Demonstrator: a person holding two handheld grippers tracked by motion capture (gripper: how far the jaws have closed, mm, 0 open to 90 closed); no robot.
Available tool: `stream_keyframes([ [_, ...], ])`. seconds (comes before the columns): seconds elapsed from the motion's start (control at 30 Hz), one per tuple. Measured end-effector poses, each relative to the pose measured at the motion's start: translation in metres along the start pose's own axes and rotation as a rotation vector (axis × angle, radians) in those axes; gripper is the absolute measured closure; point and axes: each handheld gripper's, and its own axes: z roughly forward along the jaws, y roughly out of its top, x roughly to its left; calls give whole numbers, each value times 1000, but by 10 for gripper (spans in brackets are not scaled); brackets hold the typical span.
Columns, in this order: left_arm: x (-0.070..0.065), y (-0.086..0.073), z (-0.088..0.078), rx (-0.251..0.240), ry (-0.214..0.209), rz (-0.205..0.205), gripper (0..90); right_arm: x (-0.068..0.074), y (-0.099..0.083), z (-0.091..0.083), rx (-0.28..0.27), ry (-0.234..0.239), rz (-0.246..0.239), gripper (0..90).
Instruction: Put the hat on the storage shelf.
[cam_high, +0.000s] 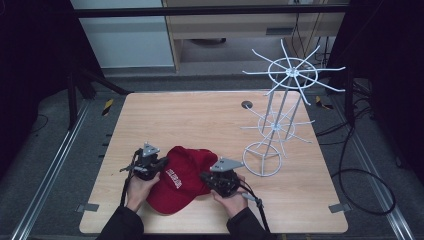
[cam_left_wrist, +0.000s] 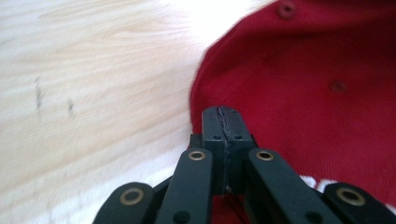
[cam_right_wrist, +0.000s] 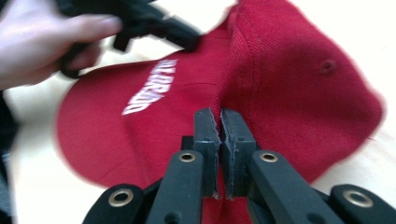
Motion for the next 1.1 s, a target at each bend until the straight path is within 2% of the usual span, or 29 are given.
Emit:
stream_keyframes([
  [0.03, -2, 3, 2, -1, -5, 14, 897, 8, -5, -1, 1, -1, 3, 861],
  [0.17, -6, 11, 7, 19, -14, 65, 891, 15, -6, 1, 10, 25, 12, 861],
  [0.3, -7, 14, 6, 16, -31, 60, 850, 22, -6, 4, 22, 33, 16, 856],
  [0.4, -12, 15, -9, -23, -58, 31, 788, 27, -5, 4, 35, 24, 1, 805],
  [0.47, -16, 15, -19, -52, -73, 2, 738, 26, -2, -3, 20, -3, -9, 753],
  [0.5, -18, 15, -25, -75, -80, -10, 693, 24, 1, -11, 0, -27, -8, 701],
  [0.53, -23, 14, -37, -114, -100, -29, 675, 21, 1, -17, -15, -49, -13, 686],
  [0.57, -23, 14, -37, -114, -100, -29, 674, 21, 1, -17, -15, -49, -13, 686],
  [0.6, -26, 14, -43, -129, -104, -28, 662, 16, 0, -30, -43, -73, -9, 647],
  [0.63, -29, 14, -48, -147, -105, -29, 662, 16, 0, -30, -43, -73, -9, 647],
  [0.73, -41, 13, -61, -179, -120, -29, 602, 4, -8, -51, -75, -124, 0, 591],
  [0.87, -58, 11, -68, -186, -145, -33, 554, -17, -25, -75, -79, -199, 21, 547],
  [0.93, -65, 10, -67, -183, -155, -28, 526, -29, -34, -89, -83, -235, 47, 531],
  [0.97, -69, 10, -66, -180, -157, -25, 490, -39, -41, -102, -88, -269, 68, 516],
  [1.0, -73, 10, -65, -177, -158, -26, 490, -39, -41, -102, -88, -269, 68, 516],
  [1.1, -84, 10, -61, -172, -150, -18, 443, -51, -51, -119, -80, -314, 89, 497],
])
